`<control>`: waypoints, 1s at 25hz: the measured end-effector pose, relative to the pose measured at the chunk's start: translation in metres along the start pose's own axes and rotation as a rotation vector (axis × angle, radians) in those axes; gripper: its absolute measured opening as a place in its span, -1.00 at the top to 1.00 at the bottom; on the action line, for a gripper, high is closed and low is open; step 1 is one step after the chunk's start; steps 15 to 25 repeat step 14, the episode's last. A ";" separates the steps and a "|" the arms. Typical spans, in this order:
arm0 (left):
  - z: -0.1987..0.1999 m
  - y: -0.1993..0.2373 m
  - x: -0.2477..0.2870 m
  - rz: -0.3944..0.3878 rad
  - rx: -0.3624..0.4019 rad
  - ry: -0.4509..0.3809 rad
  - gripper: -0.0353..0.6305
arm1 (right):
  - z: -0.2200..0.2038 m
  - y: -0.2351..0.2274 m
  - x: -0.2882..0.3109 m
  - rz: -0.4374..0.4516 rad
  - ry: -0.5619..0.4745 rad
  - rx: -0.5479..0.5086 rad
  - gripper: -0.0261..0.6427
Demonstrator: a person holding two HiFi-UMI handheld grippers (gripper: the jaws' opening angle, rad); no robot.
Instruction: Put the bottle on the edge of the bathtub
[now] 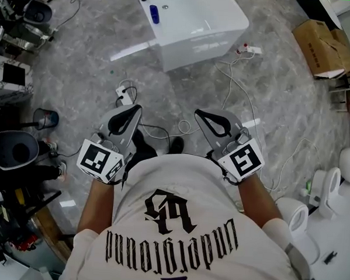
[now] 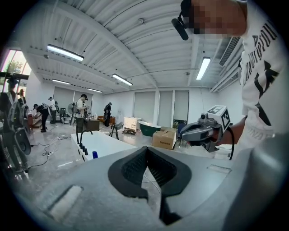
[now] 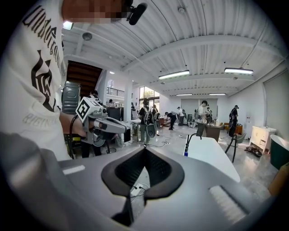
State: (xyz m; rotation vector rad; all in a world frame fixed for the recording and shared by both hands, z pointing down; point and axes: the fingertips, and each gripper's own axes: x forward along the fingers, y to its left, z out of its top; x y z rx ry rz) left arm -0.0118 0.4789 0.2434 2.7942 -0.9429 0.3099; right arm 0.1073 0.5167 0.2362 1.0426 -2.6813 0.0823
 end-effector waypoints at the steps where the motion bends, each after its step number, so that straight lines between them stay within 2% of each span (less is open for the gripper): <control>1: 0.000 -0.001 -0.001 -0.002 0.002 -0.002 0.88 | 0.001 0.001 0.000 0.001 -0.001 -0.002 0.92; 12: -0.002 -0.021 -0.013 -0.007 0.010 -0.005 0.88 | 0.000 0.014 -0.008 0.016 -0.002 -0.015 0.92; 25: -0.002 -0.022 -0.016 -0.009 0.011 -0.004 0.88 | 0.001 0.015 -0.007 0.013 -0.006 -0.013 0.92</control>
